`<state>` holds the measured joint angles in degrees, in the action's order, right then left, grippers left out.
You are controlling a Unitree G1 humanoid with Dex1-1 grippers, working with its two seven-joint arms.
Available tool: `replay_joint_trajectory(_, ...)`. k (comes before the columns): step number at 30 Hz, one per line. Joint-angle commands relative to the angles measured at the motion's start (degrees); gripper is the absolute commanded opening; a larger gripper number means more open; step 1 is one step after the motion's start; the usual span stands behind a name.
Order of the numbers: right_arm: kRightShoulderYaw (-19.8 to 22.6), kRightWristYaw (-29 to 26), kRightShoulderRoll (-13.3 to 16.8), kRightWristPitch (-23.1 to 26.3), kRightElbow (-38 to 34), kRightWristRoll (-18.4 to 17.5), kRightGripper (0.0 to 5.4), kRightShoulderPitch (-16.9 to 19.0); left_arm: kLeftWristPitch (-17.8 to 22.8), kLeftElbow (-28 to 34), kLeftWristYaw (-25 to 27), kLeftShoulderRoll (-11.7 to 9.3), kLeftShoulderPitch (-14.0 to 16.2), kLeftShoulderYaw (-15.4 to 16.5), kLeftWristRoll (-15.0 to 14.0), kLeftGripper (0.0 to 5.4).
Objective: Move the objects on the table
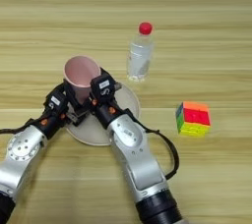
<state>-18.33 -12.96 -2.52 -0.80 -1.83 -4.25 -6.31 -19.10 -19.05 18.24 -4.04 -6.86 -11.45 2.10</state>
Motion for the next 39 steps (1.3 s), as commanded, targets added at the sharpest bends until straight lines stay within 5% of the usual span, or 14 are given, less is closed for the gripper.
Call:
replay_joint_trajectory(1, -0.19, 0.08, -1.02, 0.01, 0.69, 0.32, 4.47, 0.34, -1.04, 0.37, 0.05, 0.0, -0.49, 1.32, -1.37, 3.78)
replay_joint_trajectory(16, -0.3, 0.01, -0.88, -0.28, 1.18, 0.61, 4.47, 0.29, -0.67, 0.74, -0.66, 0.51, -0.69, 3.55, -2.08, 3.77)
replay_joint_trajectory(24, -0.61, 0.32, -0.99, -1.35, 1.04, 1.41, 5.4, 0.56, -0.7, 0.53, -0.38, 0.58, -0.74, 3.96, -2.09, 3.73)
replay_joint_trajectory(39, -1.48, -0.3, -0.62, -3.4, 0.03, 1.18, 5.4, 1.18, -0.99, -0.09, -0.74, 0.45, -0.96, 4.42, -2.39, 3.72)
